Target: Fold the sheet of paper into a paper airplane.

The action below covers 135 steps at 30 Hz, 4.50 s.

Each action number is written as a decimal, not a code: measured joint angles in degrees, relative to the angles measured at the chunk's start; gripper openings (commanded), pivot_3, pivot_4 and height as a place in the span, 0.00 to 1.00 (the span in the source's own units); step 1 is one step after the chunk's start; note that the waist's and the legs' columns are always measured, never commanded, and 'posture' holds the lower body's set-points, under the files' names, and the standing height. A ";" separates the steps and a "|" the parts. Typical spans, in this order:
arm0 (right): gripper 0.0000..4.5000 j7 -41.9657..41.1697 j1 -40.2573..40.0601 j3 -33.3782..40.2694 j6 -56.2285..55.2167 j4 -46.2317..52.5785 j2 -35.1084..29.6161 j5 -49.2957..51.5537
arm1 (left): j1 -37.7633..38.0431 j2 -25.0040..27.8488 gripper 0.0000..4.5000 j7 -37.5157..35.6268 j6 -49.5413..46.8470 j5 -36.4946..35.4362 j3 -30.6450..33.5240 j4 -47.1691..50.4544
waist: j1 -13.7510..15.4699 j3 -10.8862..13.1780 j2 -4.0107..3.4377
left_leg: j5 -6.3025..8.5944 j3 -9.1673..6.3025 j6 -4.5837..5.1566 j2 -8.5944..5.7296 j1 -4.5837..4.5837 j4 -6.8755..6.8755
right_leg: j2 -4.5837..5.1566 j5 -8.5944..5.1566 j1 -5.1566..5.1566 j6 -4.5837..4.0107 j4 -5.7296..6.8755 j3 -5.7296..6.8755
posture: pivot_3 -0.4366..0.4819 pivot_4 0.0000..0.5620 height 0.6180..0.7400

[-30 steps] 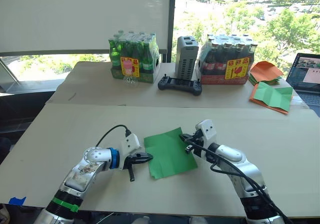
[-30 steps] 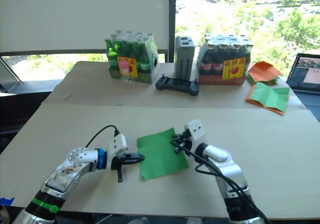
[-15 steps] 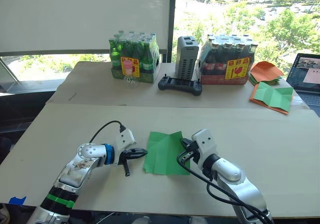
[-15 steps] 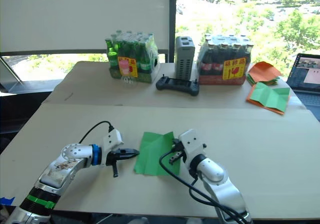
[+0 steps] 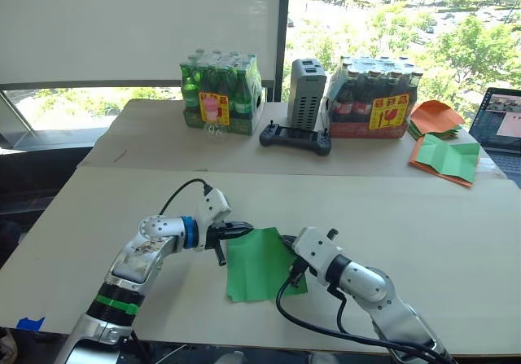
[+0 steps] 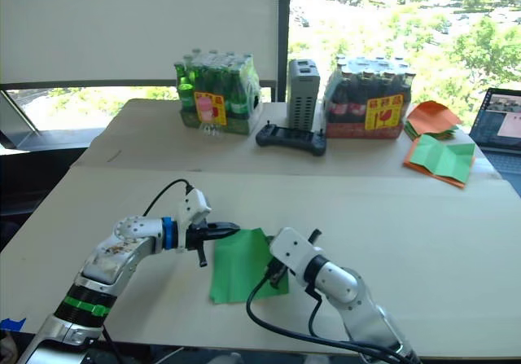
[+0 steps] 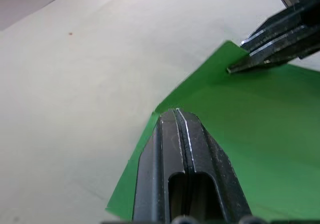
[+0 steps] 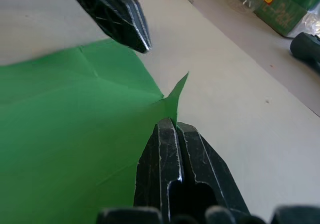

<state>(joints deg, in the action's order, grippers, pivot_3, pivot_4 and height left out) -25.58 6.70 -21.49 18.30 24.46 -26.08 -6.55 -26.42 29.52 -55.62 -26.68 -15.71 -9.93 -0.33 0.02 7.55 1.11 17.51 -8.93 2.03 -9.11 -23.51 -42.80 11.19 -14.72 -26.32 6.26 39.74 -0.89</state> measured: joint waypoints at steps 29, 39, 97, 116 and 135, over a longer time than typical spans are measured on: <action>0.01 -9.90 6.01 -6.95 -9.56 -5.17 -3.61 -13.74 | -4.45 -2.10 0.00 -1.42 0.72 4.32 -4.13 -4.12 | -0.15 0.01 0.02 | -0.02 -0.02 -0.03 0.00 -0.08 -0.06 | -0.01 0.00 -0.03 0.00 0.01 0.03 | 0.48 0.27 0.47; 0.01 -10.63 6.01 -6.86 -9.56 -5.33 -2.59 -14.48 | -2.74 -1.60 0.00 -2.13 2.76 6.99 -7.13 -4.53 | -0.14 0.01 0.02 | -0.02 -0.02 -0.03 0.00 -0.08 -0.07 | -0.01 0.00 -0.04 0.00 0.03 0.02 | 0.48 0.27 0.47; 0.51 -17.18 6.66 -1.56 -2.96 -1.71 0.54 -8.03 | -1.70 0.39 0.00 -2.33 7.15 10.25 -8.60 -5.43 | -0.15 -0.09 0.10 | -0.03 0.00 -0.05 0.02 0.19 -0.07 | -0.02 -0.01 0.13 0.00 0.18 -0.01 | 0.48 0.27 0.47; 0.01 -14.86 13.33 -2.31 12.35 -8.96 6.32 -0.17 | -0.82 0.57 0.00 -1.93 7.53 10.37 -8.44 -4.54 | -0.24 -0.13 0.16 | -0.03 -0.02 -0.04 0.02 0.20 -0.05 | -0.01 -0.01 0.11 -0.01 0.18 0.00 | 0.48 0.27 0.47; 0.01 -13.44 14.53 -4.44 17.25 -9.38 5.33 -1.79 | -0.15 0.62 0.00 -1.76 7.29 11.06 -8.59 -3.74 | -0.30 -0.71 0.13 | -0.02 -0.03 -0.03 0.03 0.26 0.01 | -0.01 -0.01 0.16 -0.01 0.12 0.01 | 0.48 0.27 0.47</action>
<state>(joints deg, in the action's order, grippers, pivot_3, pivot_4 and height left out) -39.01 21.23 -25.93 35.55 15.08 -20.75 -8.34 -26.57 30.15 -57.39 -19.40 -4.65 -18.52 -4.06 -0.27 6.85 1.25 17.49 -8.96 2.00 -9.08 -23.25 -42.78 11.18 -14.73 -26.16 6.25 39.86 -0.88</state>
